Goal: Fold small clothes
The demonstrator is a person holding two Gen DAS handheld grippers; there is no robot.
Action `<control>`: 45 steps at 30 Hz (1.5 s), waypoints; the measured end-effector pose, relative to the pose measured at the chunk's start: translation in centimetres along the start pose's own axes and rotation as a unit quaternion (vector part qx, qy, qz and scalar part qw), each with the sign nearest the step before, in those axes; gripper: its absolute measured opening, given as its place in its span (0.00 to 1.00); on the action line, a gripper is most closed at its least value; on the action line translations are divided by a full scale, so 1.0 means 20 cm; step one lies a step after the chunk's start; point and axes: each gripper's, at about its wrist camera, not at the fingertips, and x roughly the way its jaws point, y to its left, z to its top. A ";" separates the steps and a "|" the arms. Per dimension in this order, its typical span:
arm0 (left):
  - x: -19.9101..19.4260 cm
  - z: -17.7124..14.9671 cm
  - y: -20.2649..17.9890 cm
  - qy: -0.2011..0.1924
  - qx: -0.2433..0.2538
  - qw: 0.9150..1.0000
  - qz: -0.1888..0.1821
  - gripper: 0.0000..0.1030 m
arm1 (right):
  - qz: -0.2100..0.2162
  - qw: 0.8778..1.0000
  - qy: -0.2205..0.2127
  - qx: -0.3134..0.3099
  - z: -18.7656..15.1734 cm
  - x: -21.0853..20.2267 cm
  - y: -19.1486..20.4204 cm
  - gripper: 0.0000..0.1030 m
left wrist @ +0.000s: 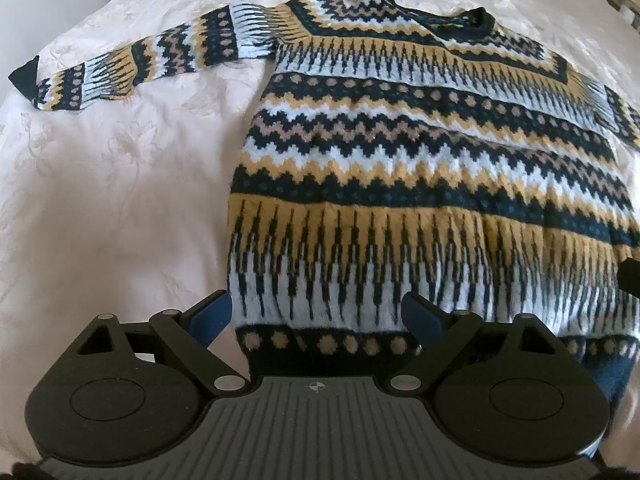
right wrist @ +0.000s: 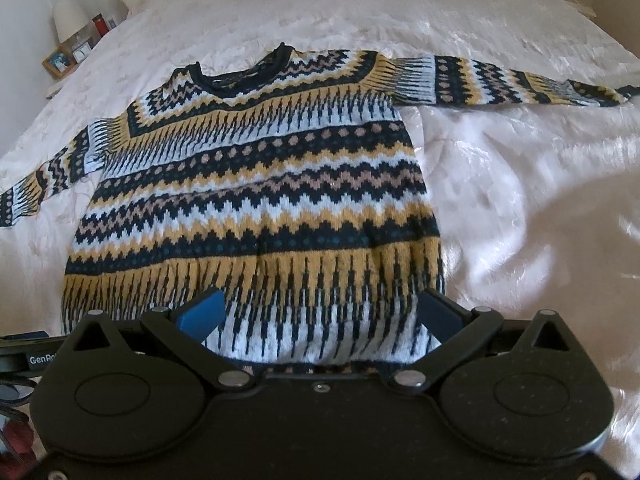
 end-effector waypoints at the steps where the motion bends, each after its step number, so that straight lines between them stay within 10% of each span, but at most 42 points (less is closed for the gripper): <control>1: 0.00 0.01 0.00 -0.001 0.000 1.000 0.000 0.90 | 0.001 1.000 -0.001 0.000 0.01 0.00 0.00 0.99; 18: 0.03 0.15 0.01 -0.019 -0.006 1.000 -0.004 0.89 | -0.002 1.000 -0.017 -0.005 0.15 0.08 0.00 0.99; 26: -0.09 0.35 0.06 -0.112 -0.032 0.993 -0.019 0.87 | -0.005 0.996 -0.092 0.000 0.28 0.02 -0.06 0.99; 35: -0.20 0.61 0.05 -0.251 -0.033 0.967 -0.026 0.87 | -0.007 0.974 -0.226 -0.027 0.48 -0.06 -0.22 0.99; 45: -0.02 0.78 0.03 -0.271 -0.039 0.958 -0.082 0.88 | -0.004 0.982 -0.188 0.022 0.67 0.12 -0.52 0.99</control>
